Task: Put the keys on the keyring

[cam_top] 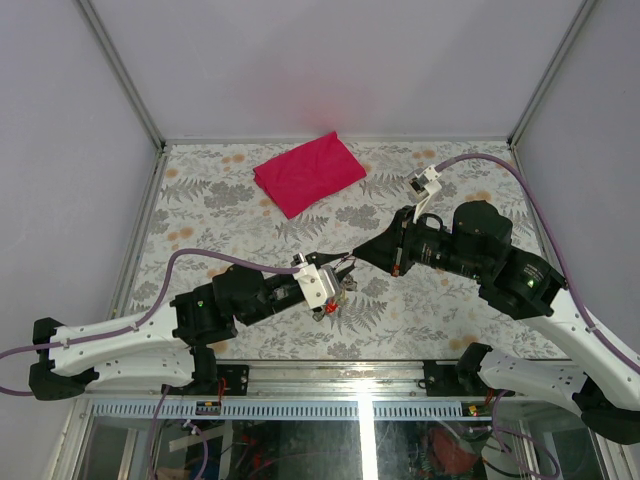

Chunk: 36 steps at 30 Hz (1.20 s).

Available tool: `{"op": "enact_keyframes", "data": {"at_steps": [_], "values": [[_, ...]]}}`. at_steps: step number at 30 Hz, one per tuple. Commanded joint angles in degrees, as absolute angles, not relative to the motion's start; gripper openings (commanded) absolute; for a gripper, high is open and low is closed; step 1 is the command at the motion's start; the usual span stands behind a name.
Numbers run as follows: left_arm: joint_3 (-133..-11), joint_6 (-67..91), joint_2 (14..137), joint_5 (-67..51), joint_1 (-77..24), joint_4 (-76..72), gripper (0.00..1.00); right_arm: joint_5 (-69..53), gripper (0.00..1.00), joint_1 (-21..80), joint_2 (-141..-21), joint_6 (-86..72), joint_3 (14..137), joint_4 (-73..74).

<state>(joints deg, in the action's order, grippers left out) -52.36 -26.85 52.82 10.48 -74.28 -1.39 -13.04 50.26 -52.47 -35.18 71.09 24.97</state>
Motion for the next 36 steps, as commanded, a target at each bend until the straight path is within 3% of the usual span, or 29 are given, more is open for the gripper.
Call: {"op": "enact_keyframes", "data": {"at_steps": [1,36], "values": [[-53.63,-26.66,52.9,10.51,-74.73,-5.8,0.28,-13.86,0.0,50.49,-51.86,-35.38,72.7,21.35],[-54.02,-26.63,53.1,13.19,-74.66,-6.93,0.25,-15.28,0.0,50.42,-52.68,-35.36,71.81,21.8]]}}
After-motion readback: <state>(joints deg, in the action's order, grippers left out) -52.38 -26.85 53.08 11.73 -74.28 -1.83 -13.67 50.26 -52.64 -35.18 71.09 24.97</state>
